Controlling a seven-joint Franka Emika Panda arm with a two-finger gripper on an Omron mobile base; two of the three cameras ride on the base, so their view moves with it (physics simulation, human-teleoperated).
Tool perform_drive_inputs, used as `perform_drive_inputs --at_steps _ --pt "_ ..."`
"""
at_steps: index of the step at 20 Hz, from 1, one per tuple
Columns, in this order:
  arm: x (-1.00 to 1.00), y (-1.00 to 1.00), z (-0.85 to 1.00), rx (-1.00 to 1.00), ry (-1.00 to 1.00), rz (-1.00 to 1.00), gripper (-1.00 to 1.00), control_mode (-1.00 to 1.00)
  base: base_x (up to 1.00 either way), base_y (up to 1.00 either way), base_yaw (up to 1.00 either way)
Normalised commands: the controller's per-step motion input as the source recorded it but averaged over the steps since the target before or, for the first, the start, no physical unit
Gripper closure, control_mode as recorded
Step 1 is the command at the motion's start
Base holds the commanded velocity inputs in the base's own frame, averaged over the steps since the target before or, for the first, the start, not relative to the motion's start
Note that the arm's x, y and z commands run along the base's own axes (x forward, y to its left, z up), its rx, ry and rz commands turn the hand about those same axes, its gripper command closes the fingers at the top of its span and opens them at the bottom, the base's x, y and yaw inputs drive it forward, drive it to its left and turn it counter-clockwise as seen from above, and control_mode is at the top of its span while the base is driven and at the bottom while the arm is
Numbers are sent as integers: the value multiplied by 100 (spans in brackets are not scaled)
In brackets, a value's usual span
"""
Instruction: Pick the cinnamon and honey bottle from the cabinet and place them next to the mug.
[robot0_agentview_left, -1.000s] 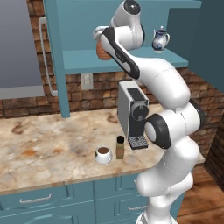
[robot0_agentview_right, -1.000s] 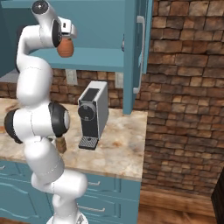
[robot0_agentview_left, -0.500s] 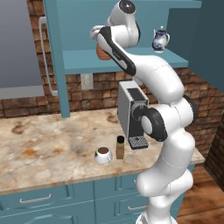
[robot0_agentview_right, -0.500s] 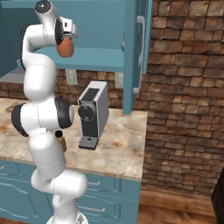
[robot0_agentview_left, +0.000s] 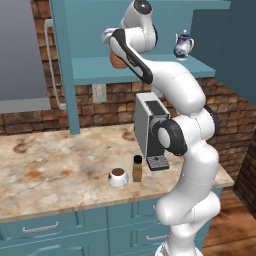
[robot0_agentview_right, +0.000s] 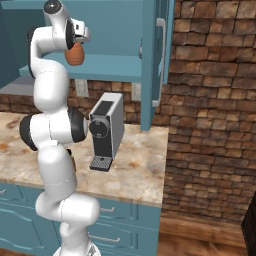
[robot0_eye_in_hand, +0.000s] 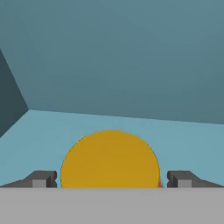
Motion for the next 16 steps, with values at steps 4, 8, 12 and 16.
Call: perform_drive_inputs --at_steps 4,8,12,16 --pt "0 3 0 0 0 0 -100 -100 0 0 0" --pt "0 0 0 0 0 0 100 -100 0 0 0" --pt "0 0 0 0 0 0 100 -100 0 0 0" --pt "-6 0 0 0 0 0 100 -100 0 0 0"
